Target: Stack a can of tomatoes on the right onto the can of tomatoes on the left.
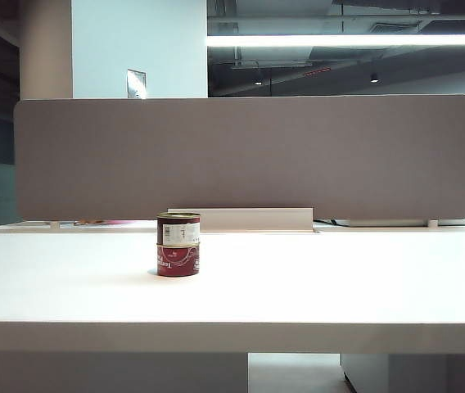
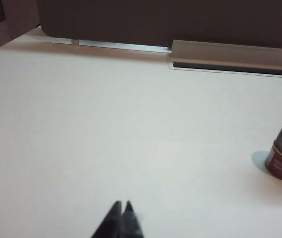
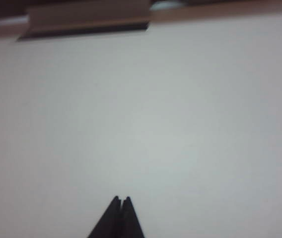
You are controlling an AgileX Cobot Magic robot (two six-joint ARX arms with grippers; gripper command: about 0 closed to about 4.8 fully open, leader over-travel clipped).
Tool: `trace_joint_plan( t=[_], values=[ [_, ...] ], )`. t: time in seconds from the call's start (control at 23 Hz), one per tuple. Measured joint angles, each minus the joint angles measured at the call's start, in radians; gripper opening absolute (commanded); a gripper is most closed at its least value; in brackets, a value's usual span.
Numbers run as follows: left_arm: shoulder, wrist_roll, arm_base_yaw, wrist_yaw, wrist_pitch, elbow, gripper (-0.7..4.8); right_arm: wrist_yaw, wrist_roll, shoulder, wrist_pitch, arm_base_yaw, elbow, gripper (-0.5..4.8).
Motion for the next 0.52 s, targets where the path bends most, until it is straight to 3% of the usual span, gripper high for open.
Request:
trace_joint_plan(
  t=[0.17,0.52],
  values=[
    [0.0,0.0,0.0,0.0,0.0,0.0,-0.06,-0.047,0.01,-0.098,-0.029,-0.076,-0.016,-0.05],
    [0.0,0.0,0.0,0.0,0.0,0.0,-0.06,-0.064,0.01,-0.348,-0.198,-0.1,-0.023,-0.05]
  ],
)
